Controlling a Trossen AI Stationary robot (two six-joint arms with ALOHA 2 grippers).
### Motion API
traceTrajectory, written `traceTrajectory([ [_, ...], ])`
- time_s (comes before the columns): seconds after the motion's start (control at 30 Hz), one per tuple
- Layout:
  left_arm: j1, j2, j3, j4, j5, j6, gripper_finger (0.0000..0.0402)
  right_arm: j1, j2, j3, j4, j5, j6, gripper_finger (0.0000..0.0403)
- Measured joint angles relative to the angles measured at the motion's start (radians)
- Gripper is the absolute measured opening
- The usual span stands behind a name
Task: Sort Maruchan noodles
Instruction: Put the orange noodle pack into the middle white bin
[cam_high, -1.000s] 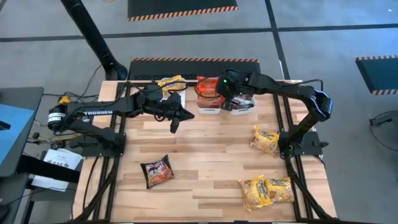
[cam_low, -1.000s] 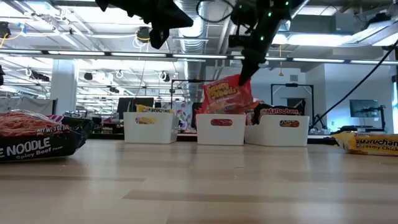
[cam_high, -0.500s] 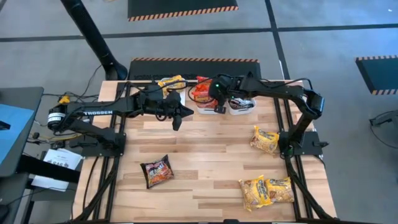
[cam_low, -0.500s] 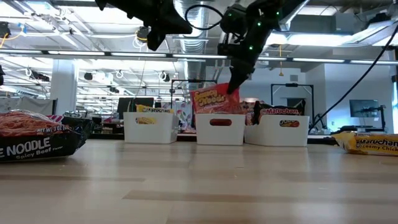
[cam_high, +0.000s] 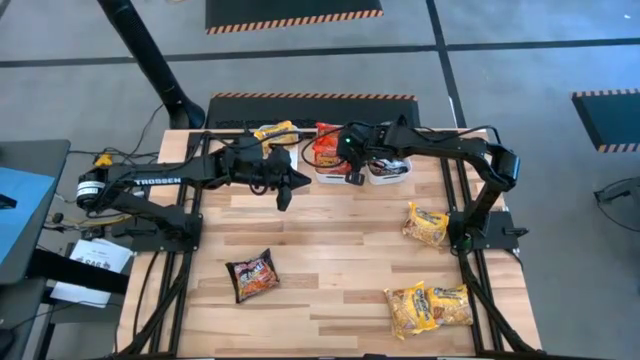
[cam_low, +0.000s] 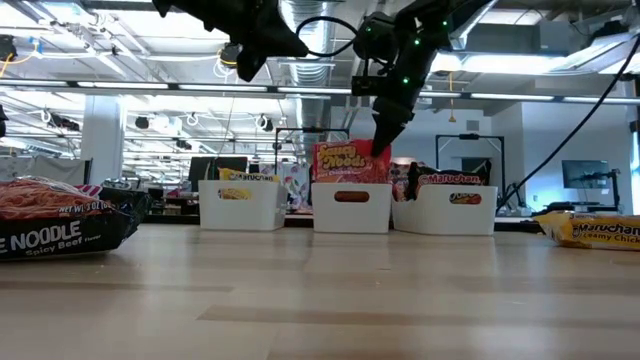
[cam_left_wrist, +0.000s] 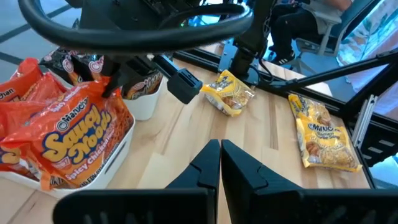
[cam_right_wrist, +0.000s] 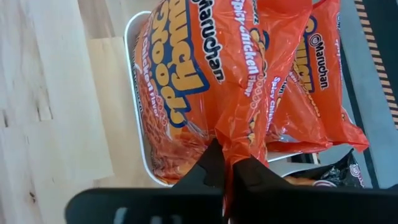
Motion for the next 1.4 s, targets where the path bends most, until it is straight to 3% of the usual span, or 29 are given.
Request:
traceTrajectory([
  [0.4, 0.000, 0.000, 0.000, -0.039, 0.000, 0.000, 0.0000, -0.008, -0.002, 0.003, -0.049, 0.001, 0.102, 0.0124],
  [0.63, 0.000, 0.000, 0.000, -0.038, 0.000, 0.000, 0.0000, -0.007, -0.006, 0.104, -0.187, 0.002, 0.104, 0.0165],
  [0.8, 0.000, 0.000, 0.000, -0.037, 0.000, 0.000, 0.0000, -0.003, -0.006, 0.169, -0.223, -0.034, 0.211, 0.0170],
  [1.03, 0.000, 0.000, 0.000, -0.036, 0.000, 0.000, 0.0000, 0.002, 0.011, 0.180, -0.203, -0.300, 0.247, 0.0162],
  [1.23, 0.000, 0.000, 0.000, -0.036, 0.000, 0.000, 0.0000, -0.015, 0.101, 0.171, -0.172, -0.377, 0.210, 0.0140],
  [1.4, 0.000, 0.000, 0.000, -0.036, 0.000, 0.000, 0.0000, -0.023, 0.172, 0.171, -0.157, -0.374, 0.200, 0.0119],
])
